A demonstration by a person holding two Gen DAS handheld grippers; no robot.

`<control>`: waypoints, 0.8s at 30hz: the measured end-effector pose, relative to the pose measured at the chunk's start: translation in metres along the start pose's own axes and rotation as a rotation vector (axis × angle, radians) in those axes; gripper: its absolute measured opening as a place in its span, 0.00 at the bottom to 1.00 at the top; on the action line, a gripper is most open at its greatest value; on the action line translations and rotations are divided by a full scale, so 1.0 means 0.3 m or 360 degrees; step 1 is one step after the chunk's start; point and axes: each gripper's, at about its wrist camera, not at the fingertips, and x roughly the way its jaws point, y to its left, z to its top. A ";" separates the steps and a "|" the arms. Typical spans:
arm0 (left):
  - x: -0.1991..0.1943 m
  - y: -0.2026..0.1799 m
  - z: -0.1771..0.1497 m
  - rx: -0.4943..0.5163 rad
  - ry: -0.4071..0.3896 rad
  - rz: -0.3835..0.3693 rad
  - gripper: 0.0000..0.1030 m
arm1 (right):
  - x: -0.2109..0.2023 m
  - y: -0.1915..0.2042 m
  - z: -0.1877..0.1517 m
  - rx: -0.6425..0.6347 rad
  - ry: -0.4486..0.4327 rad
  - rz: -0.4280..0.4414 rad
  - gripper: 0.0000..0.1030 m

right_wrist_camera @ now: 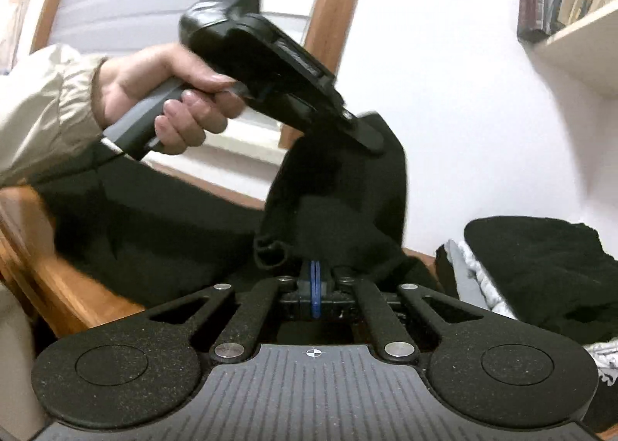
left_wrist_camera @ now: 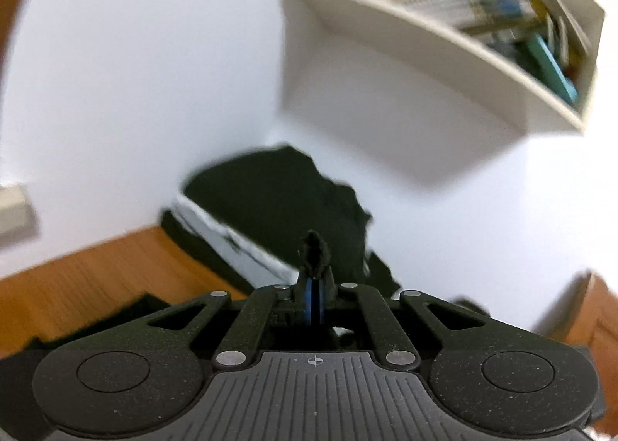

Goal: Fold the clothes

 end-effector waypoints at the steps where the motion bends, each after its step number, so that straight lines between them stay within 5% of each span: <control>1: -0.022 0.010 0.015 -0.0030 -0.0044 0.0042 0.03 | -0.006 -0.007 0.023 0.0006 -0.0021 -0.0007 0.01; 11: -0.264 0.082 0.130 -0.0167 -0.0308 0.0164 0.03 | 0.044 -0.011 0.258 0.0052 -0.0165 0.0098 0.01; 20: -0.516 0.027 0.266 -0.0016 -0.0290 0.0265 0.03 | 0.129 0.084 0.499 -0.0039 -0.0237 0.0239 0.01; 24: -0.623 0.014 0.289 0.0018 -0.0325 0.0316 0.03 | 0.123 0.079 0.514 -0.0107 -0.0240 0.0261 0.01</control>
